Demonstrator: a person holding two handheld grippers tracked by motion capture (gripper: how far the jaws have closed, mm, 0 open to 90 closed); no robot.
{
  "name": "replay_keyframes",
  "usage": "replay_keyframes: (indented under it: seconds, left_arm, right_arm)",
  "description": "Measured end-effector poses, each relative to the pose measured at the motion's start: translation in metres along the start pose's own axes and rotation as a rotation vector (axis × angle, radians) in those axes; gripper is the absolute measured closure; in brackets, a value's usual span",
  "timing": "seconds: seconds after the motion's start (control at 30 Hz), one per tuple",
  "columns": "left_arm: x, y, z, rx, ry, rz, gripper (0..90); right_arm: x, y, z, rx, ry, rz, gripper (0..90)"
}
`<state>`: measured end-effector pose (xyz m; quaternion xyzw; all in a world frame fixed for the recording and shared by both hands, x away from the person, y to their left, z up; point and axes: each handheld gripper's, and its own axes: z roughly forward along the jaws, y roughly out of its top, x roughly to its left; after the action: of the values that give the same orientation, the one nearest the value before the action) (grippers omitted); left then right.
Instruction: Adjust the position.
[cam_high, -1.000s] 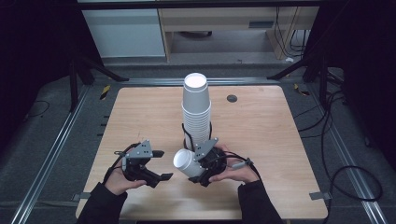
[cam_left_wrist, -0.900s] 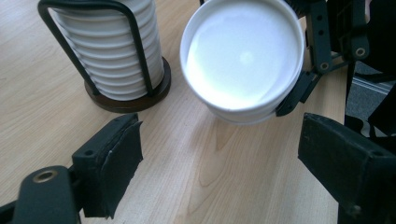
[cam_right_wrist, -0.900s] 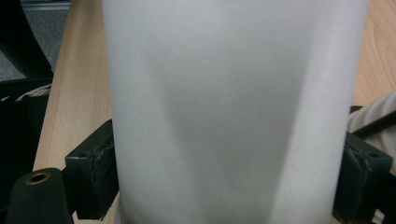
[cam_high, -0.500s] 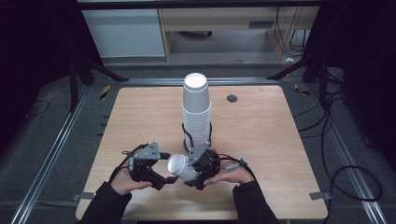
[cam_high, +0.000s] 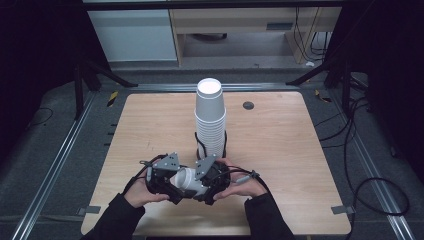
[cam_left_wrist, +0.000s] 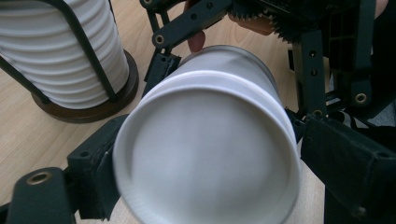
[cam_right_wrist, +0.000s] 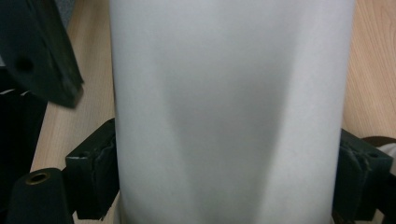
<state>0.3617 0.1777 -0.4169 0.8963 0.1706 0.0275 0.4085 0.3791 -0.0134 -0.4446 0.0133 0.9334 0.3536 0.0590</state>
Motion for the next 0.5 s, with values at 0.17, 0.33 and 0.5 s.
replay_keyframes:
  seconds: [0.17, 0.33, 0.5]
  left_arm:
    - [0.0005, 0.0006, 0.0004, 0.005, 0.001, 0.004, 12.4]
    - [0.0004, 0.0011, 0.0014, 0.013, 0.008, 0.003, 13.3]
    - [0.0003, 0.0012, 0.0036, 0.027, 0.005, 0.002, 13.5]
  right_arm:
    - [0.0003, 0.0038, 0.0004, -0.010, 0.006, -0.008, 13.5]
    - [0.0003, 0.0041, -0.0009, -0.017, 0.002, -0.007, 13.5]
    - [0.0018, 0.0065, -0.0021, -0.021, 0.003, -0.018, 13.6]
